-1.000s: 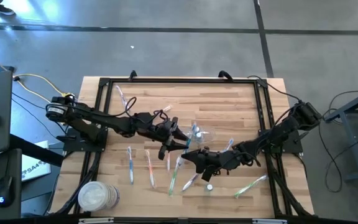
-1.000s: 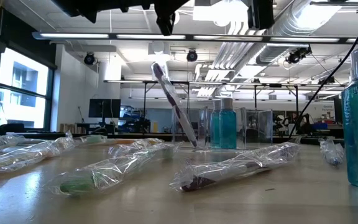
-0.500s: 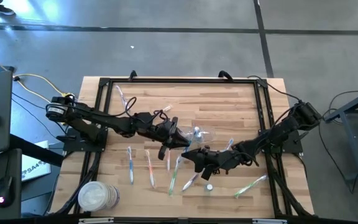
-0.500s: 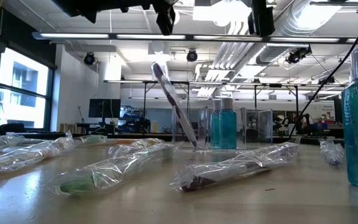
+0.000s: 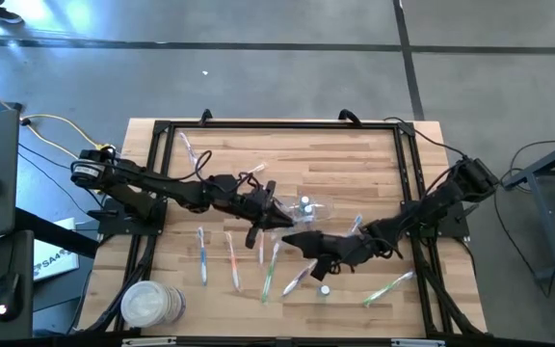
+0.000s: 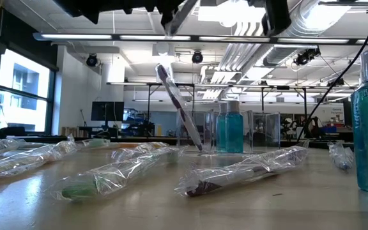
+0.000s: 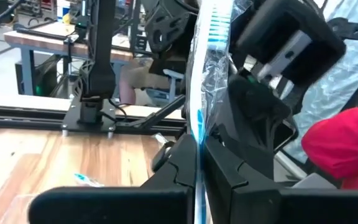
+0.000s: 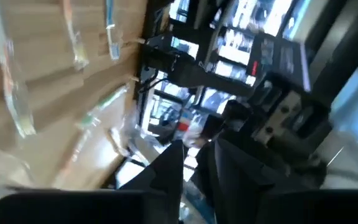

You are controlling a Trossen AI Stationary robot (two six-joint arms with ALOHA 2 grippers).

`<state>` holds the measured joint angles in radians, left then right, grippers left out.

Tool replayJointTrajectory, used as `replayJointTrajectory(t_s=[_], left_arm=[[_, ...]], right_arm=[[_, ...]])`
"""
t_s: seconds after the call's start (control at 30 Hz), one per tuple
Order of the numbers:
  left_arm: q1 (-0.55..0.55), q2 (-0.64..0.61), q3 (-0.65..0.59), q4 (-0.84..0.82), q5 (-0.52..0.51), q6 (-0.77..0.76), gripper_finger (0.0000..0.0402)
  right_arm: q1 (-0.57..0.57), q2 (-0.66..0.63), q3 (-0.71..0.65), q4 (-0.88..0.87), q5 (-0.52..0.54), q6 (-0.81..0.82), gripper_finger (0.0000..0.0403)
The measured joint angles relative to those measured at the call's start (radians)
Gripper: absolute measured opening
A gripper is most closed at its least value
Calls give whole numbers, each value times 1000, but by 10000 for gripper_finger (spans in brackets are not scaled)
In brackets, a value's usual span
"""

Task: Pick & Place toothbrushing station
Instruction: Put the right blue toothbrush into the wire organizer

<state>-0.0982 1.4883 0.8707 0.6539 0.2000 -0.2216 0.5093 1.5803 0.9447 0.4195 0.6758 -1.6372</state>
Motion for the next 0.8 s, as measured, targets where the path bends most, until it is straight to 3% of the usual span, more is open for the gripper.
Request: replayJointTrajectory(t_s=[0.13, 0.4, 0.67, 0.8], left_arm=[[0, -3, 0, -2, 0, -4, 6], [0, -38, 0, -54, -46, 112, 6], [0, -61, -1, -86, -61, 173, 6], [0, -63, -1, -108, -61, 183, 6]], right_arm=[[55, 0, 0, 0, 102, 96, 94], [129, -5, 0, -15, 462, 450, 82], [96, -82, 0, -155, 519, 853, 58], [63, -158, 1, -357, 479, 1143, 51]])
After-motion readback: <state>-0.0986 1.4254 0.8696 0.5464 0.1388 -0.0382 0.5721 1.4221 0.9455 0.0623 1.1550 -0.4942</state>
